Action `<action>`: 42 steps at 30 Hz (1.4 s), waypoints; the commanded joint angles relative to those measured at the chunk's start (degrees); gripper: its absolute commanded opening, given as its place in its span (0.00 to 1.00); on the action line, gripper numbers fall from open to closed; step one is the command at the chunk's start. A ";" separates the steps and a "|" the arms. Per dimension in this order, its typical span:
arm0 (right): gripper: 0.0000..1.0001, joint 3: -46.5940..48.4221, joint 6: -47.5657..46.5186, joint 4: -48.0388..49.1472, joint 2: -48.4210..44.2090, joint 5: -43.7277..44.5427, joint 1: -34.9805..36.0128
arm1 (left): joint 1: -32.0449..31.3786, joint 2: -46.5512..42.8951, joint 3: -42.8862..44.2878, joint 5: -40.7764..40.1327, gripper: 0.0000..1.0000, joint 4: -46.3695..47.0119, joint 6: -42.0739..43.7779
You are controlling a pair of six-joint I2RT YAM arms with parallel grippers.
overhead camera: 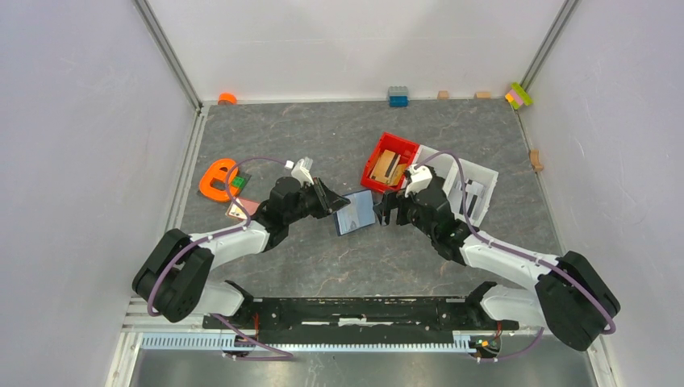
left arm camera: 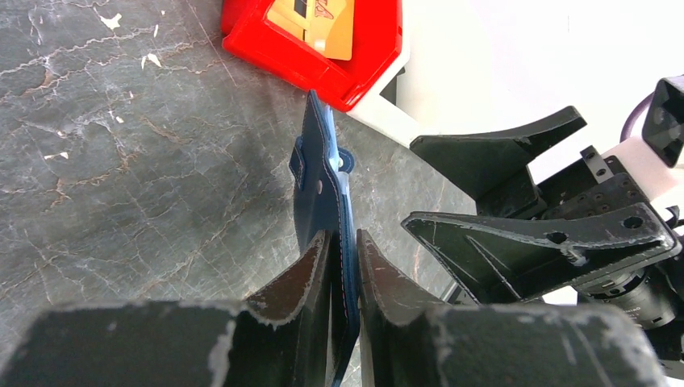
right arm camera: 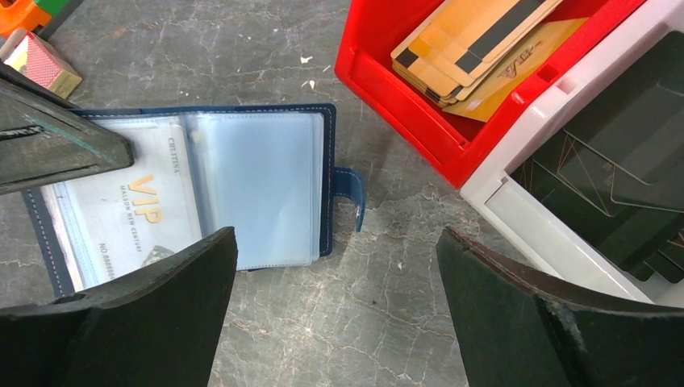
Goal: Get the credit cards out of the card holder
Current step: Remove the credit card from the card holder.
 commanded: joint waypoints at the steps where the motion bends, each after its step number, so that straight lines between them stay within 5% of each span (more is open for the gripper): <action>1: 0.98 1.02 0.49 0.91 0.24 0.76 -0.11 | -0.03 -1.00 2.10 1.08 0.24 1.17 0.95; 21: 0.98 -1.47 1.34 2.43 -3.13 5.86 -0.14 | -0.03 -1.46 1.95 0.99 0.23 1.08 1.34; 42: 0.98 -8.05 -2.22 12.82 -5.50 1.91 -0.11 | -0.08 -2.25 2.69 2.83 0.23 0.21 2.18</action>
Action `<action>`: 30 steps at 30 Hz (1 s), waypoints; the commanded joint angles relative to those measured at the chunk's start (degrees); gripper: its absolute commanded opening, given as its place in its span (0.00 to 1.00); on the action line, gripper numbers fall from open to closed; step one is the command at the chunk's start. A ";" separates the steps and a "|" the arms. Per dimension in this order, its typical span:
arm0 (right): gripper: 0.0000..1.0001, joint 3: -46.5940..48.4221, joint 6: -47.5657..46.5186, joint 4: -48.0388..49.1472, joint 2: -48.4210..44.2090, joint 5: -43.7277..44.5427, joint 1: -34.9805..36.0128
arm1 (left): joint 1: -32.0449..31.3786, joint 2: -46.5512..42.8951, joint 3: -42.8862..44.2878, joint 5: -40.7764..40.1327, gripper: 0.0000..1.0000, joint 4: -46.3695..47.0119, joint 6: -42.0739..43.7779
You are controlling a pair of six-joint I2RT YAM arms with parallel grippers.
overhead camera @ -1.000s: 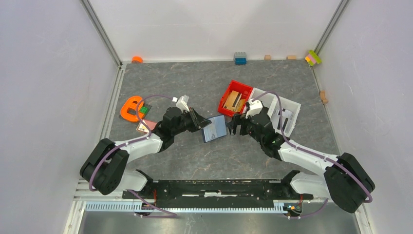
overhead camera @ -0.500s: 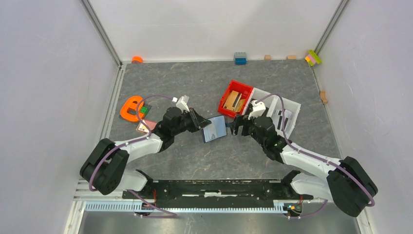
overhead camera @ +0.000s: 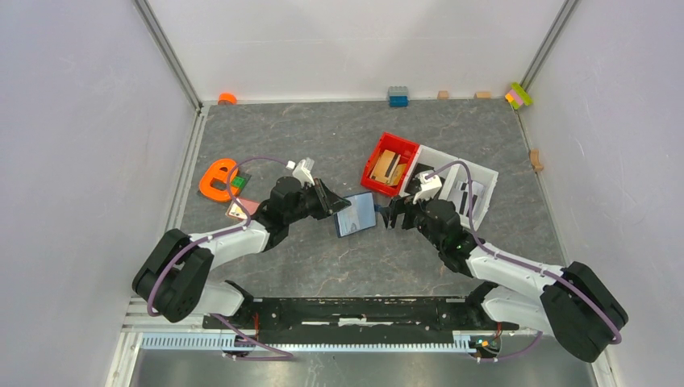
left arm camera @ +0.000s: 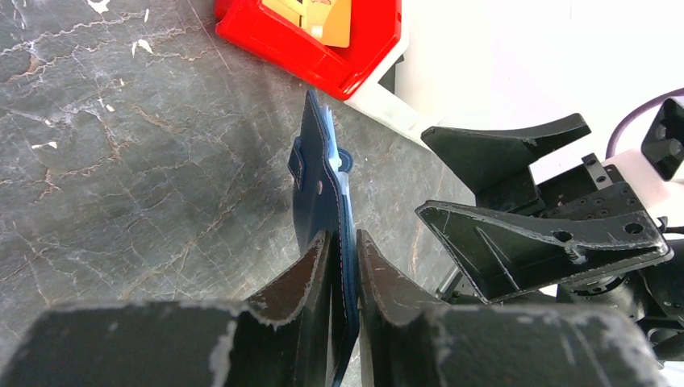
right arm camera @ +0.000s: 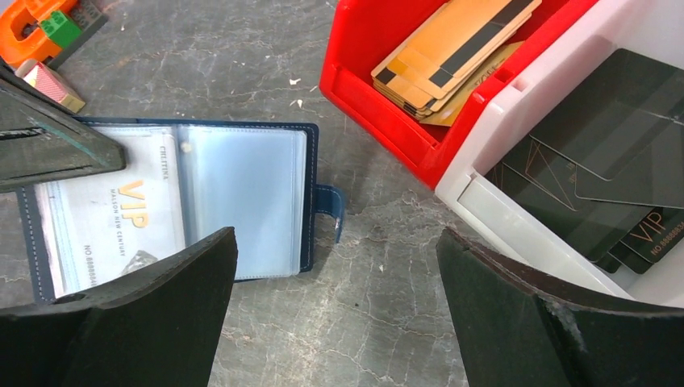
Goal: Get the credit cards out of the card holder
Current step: Remove the credit card from the card holder.
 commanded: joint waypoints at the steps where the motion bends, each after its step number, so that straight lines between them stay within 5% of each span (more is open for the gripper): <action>1: 0.98 -0.47 -1.30 4.17 -1.71 -0.80 -0.11 | -0.08 -2.26 2.41 1.56 0.23 1.47 2.13; 24: 0.93 0.04 -1.65 7.48 1.50 -9.30 -0.11 | -0.06 -0.11 3.86 2.82 0.24 0.15 2.43; 30: 0.88 1.77 -1.99 10.00 5.57 -18.77 -0.11 | -0.05 -0.23 4.00 2.73 0.25 -0.52 2.83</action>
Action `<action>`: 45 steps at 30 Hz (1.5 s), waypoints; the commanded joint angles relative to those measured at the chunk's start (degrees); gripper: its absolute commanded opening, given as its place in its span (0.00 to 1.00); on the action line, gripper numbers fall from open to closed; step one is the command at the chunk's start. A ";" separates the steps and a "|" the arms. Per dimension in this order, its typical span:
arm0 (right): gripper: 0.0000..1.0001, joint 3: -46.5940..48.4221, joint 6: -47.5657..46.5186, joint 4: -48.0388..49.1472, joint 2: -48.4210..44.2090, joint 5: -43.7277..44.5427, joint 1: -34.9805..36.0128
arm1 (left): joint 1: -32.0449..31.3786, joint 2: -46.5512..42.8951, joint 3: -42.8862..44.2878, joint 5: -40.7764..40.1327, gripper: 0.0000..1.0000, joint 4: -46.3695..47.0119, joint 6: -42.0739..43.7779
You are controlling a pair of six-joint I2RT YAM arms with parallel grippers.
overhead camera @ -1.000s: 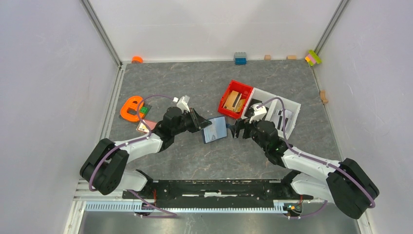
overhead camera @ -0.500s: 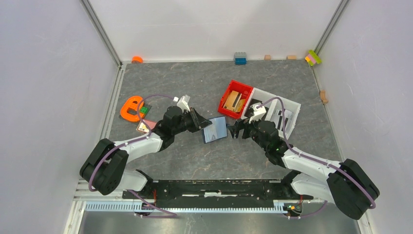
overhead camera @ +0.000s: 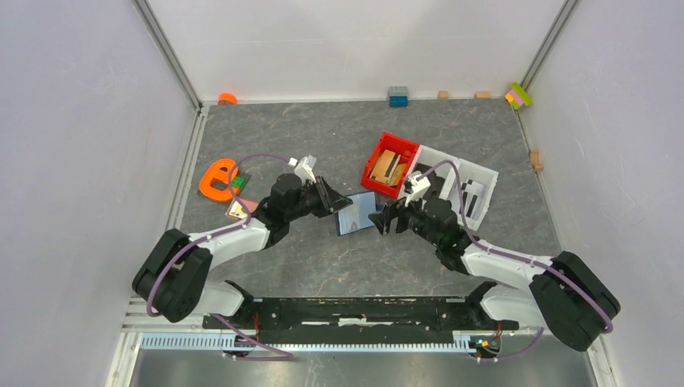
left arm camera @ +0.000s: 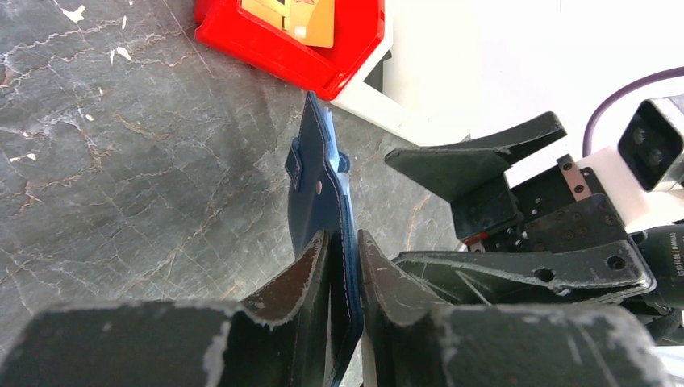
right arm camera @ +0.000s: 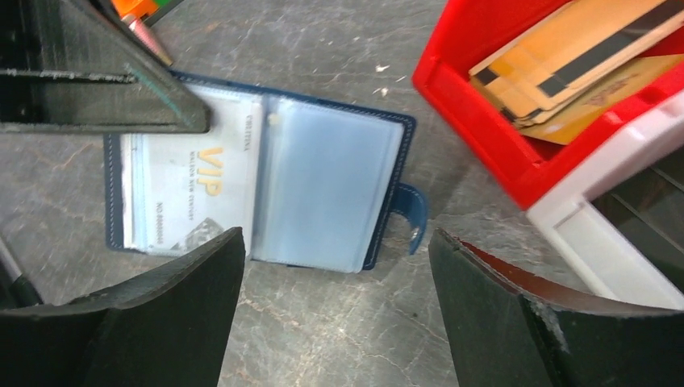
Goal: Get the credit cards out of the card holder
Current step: Remove the credit card from the card holder.
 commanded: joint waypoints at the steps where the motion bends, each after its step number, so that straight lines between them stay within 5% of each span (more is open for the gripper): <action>1: 0.87 2.24 -1.14 4.39 3.39 -8.45 -0.11 | -0.08 -0.15 2.36 1.47 0.25 0.56 2.43; 11: 0.77 3.31 0.69 8.36 7.39 -15.97 -0.07 | 0.00 0.77 1.30 7.74 0.18 7.94 0.75; 23: 0.43 3.63 2.99 11.01 8.53 -19.61 -0.11 | -0.01 4.10 0.28 13.91 0.10 19.17 -3.77; 31: 0.10 4.22 4.56 12.18 9.47 -21.72 -0.11 | 0.00 4.78 -0.07 15.00 0.06 21.95 -4.94; 34: 0.01 3.73 4.49 11.96 8.62 -20.50 -0.18 | 0.01 4.43 -0.20 14.77 0.08 21.56 -4.68; 45: 0.00 4.30 4.70 5.02 7.95 -13.44 -1.42 | 0.01 5.34 1.23 13.32 0.32 16.03 -3.06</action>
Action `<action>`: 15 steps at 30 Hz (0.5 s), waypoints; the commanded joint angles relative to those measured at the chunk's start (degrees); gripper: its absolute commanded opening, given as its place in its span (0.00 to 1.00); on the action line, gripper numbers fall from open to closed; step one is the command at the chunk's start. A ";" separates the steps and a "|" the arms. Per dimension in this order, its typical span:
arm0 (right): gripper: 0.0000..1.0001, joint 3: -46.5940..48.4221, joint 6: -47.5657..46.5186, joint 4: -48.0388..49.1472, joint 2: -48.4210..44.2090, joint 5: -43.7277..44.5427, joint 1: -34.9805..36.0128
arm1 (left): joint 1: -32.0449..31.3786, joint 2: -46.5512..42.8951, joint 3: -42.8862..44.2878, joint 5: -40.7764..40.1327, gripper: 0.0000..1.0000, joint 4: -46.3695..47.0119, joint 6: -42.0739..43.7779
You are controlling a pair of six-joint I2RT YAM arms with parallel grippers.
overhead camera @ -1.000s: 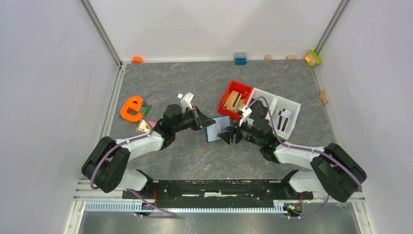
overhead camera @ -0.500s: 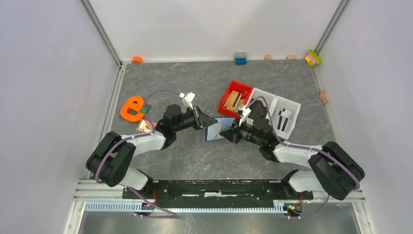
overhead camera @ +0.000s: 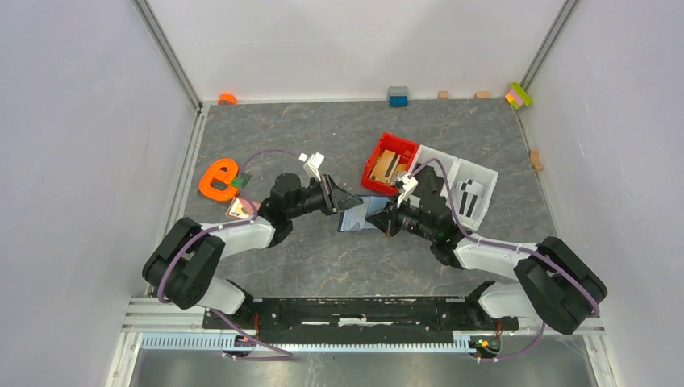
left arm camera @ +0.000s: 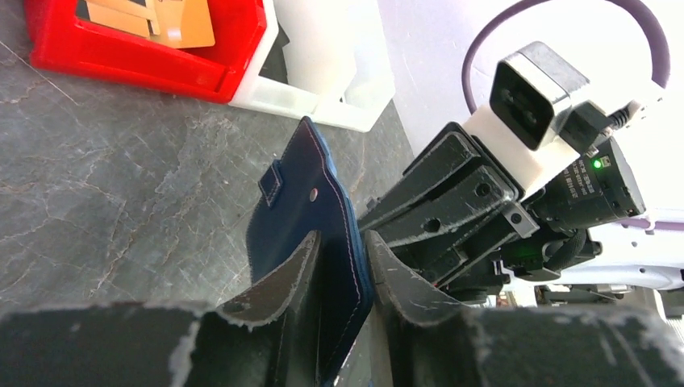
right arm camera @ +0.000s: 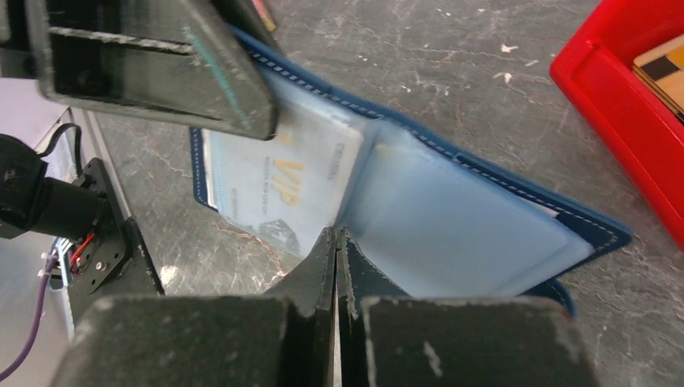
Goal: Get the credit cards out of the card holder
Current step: Remove the credit card from the card holder.
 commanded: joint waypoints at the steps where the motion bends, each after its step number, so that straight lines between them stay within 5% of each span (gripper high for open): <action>1: 0.00 3.13 0.61 -2.87 0.84 3.09 -0.98 | -0.43 0.43 2.56 0.81 0.31 -2.36 -0.60; 7: 0.00 5.41 0.80 -5.86 5.17 2.47 -1.60 | -0.43 4.16 5.61 0.56 0.28 -10.24 2.91; 11: 0.00 5.62 0.61 -5.50 6.41 1.82 -1.70 | -0.34 6.52 6.42 1.60 0.18 -10.51 3.42; 15: 0.00 5.92 0.10 -5.95 7.27 2.05 -1.74 | -0.34 8.50 7.76 1.13 0.20 -13.16 4.88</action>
